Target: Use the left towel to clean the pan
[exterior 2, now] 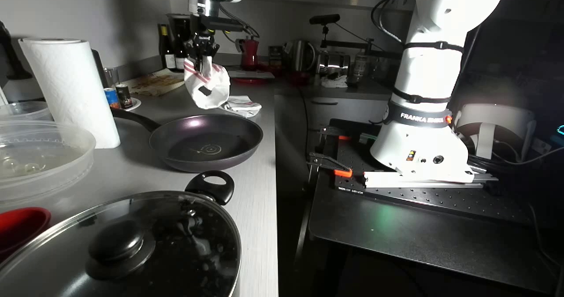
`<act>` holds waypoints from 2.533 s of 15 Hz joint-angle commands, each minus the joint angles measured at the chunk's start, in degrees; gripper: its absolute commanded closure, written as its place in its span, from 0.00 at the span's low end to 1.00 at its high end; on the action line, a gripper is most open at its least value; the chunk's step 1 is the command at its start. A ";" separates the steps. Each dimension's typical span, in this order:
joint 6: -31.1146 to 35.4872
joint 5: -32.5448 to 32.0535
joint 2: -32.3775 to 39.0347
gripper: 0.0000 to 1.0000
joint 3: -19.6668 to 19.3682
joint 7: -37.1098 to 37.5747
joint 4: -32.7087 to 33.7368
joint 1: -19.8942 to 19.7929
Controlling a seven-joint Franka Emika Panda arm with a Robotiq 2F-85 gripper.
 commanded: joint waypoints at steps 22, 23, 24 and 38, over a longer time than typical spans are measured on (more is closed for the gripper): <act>8.34 -10.50 8.28 0.96 5.06 -7.54 -7.42 10.40; 9.95 -11.12 9.82 0.96 4.62 -7.21 -6.64 10.69; 10.68 -11.11 11.32 0.96 4.65 -7.47 -5.68 10.54; 16.57 -13.45 16.85 0.96 4.21 -9.76 -3.94 10.78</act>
